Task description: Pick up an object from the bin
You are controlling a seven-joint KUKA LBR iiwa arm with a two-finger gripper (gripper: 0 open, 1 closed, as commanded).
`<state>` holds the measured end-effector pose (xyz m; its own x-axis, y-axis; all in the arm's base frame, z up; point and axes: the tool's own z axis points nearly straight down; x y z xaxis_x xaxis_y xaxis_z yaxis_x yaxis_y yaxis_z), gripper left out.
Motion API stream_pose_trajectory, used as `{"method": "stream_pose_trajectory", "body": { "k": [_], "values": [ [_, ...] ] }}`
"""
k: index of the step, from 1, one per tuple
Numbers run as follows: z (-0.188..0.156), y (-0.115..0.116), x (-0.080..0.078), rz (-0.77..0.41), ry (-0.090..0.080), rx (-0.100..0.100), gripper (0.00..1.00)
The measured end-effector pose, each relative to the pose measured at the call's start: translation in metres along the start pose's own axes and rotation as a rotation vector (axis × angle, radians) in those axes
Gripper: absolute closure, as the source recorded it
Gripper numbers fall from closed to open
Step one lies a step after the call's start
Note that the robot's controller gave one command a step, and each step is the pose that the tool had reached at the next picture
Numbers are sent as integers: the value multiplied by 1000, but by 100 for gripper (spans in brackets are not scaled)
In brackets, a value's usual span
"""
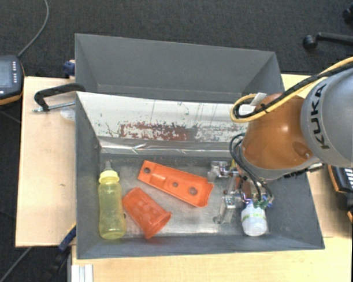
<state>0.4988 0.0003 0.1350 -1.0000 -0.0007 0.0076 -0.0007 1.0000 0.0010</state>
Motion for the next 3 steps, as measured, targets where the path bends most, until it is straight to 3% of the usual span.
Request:
{"method": "stream_pose_trajectory", "body": {
  "k": [1, 2, 3],
  "values": [
    [-4, 0, -2, 0, -9, 0, 0],
    [6, 11, -20, -49, -12, 2, 0],
    [36, 37, -39, -138, -14, -1, 0]
  ]
}}
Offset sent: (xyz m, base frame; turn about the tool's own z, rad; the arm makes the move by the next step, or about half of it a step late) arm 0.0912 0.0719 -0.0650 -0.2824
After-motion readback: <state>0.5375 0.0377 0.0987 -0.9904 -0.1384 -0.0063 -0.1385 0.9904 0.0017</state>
